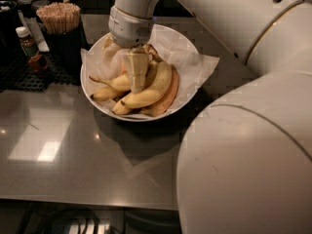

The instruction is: Pick banana from white bowl

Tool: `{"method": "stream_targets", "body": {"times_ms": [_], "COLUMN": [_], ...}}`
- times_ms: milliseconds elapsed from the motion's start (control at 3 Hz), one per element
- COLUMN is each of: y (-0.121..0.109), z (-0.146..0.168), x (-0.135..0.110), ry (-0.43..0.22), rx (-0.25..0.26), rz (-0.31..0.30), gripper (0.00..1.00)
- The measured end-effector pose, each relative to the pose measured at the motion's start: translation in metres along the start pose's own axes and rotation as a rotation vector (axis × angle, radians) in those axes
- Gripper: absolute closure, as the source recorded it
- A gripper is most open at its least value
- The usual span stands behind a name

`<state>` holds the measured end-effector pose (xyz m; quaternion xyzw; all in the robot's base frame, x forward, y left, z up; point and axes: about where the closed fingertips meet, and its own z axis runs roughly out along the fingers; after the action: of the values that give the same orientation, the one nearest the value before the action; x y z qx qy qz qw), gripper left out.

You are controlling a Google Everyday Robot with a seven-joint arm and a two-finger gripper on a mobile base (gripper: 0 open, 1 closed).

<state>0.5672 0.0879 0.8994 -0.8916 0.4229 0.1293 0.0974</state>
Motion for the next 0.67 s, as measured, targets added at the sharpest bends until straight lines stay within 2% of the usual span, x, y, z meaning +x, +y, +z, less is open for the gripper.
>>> {"method": "stream_targets", "body": {"times_ms": [333, 667], "y": [0.018, 0.030], "z": [0.003, 0.003], "x": [0.000, 0.003], "ry": [-0.005, -0.007], "rx": [0.009, 0.017], "rz": [0.024, 0.043], "gripper": [0.21, 0.38]}}
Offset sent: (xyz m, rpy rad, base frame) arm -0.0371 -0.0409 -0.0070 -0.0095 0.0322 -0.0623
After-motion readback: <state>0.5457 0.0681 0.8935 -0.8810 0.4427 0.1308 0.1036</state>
